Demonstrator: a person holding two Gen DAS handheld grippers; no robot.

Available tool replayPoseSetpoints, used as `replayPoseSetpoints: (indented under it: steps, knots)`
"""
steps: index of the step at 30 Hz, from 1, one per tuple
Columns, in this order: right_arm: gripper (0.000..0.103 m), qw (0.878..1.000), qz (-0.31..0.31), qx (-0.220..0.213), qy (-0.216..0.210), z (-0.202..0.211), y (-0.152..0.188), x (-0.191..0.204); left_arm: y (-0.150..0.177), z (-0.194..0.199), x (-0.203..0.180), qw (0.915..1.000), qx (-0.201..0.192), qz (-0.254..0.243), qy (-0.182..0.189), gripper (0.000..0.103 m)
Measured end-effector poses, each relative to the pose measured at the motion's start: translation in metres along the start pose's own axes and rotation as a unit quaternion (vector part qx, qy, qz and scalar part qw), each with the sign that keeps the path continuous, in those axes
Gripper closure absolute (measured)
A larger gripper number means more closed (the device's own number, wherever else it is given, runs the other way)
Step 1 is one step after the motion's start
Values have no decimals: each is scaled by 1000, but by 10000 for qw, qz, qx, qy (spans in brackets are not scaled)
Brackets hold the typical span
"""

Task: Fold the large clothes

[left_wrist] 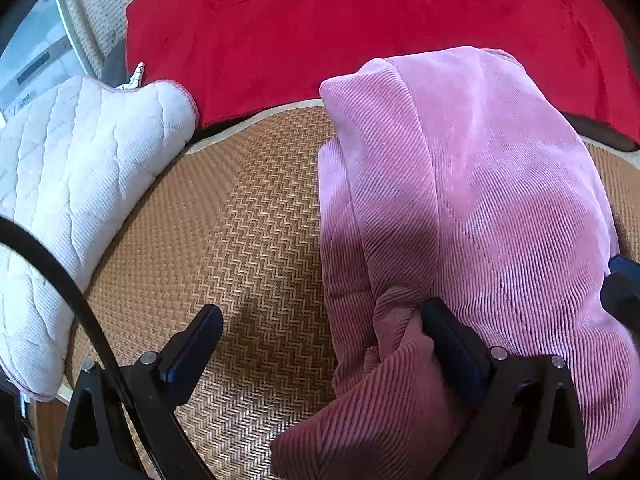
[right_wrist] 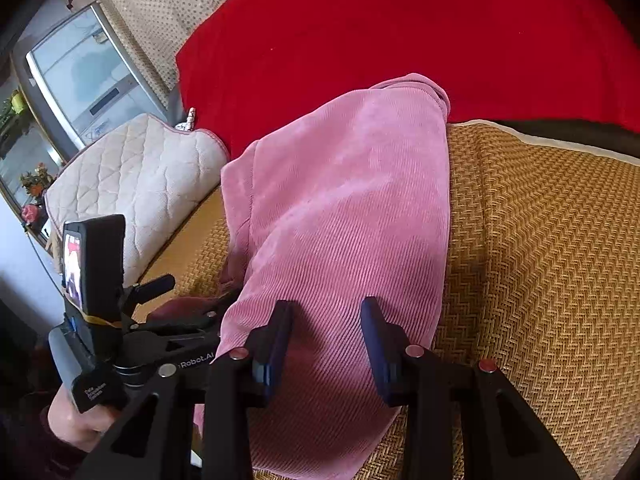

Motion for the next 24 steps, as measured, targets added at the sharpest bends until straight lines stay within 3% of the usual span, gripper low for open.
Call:
replayPoseSetpoints:
  steps: [6,10,13,17,21,24]
  knots:
    - [61,9999,-101,85,-86,6,-4,-5,5,4,5,9996,-204,155,142,3]
    - [49,9989,-358,142,-271,14,-26,-6,8,11,12,9977,-465,275,401,3]
    - [49,9991,-380,-162,-119,15,-52,-5,3,19,12,9978,-430,259,441,3]
    - [49,9989,-180,-134,414,-12,-88,-5,-3,31,11,9973,-436,-142,581,3]
    - [49,9977,-280,63,608,-50,-118,-16,-6,31,19,9962,-348,-100,786,3]
    - [43,9926,-123,418,1132,-83,-122,-27,-8,30,26,9947,-375,-26,959,3]
Point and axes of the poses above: each gripper's, at about its wrist camera, not at the fingertips, and z roughly against the way its jaws point, x to its left, y to its underside, the point moved 5 cm from there along -z, roughly the way its jaws point, and after that the axes turned 14 degrees about y, right-handed, at the moved point
